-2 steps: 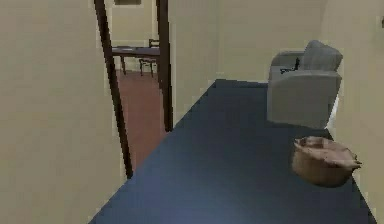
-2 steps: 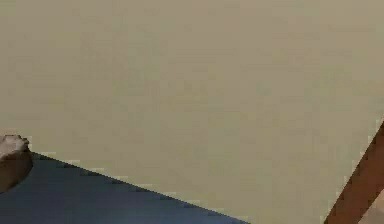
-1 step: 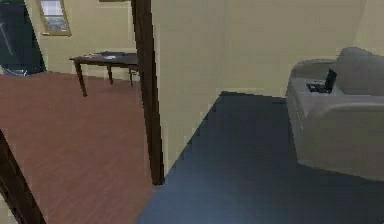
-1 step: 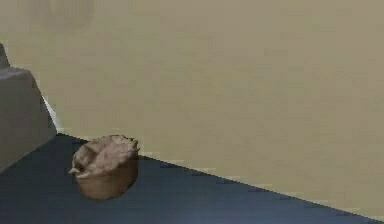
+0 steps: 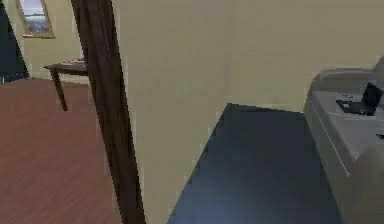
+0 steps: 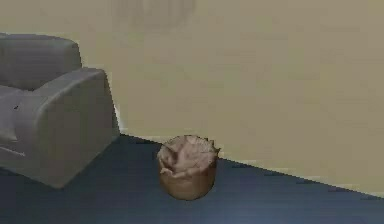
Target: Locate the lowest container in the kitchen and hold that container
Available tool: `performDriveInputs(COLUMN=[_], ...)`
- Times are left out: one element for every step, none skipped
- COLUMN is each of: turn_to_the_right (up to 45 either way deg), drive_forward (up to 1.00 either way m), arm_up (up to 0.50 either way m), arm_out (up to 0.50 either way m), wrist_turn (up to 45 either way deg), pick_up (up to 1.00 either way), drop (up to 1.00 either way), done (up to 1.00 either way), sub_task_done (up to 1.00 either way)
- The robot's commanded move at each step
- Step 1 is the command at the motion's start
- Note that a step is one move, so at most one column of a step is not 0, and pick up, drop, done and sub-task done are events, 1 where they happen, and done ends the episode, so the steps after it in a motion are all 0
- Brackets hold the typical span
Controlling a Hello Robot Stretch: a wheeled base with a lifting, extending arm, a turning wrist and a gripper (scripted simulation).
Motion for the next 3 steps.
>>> performDriveInputs(turn_to_the_right=[-45.0, -21.0, 0.0], drive_forward=[0.00, 0.00, 0.30], arm_up=[0.00, 0.00, 0.00], arm_out=[0.00, 0.00, 0.00], wrist_turn=[0.0, 0.0, 0.0], pick_up=[0.00, 0.00, 0.00], drop=[0.00, 0.00, 0.00], done=[0.00, 0.00, 0.00], sub_task_done=[0.00, 0.00, 0.00])
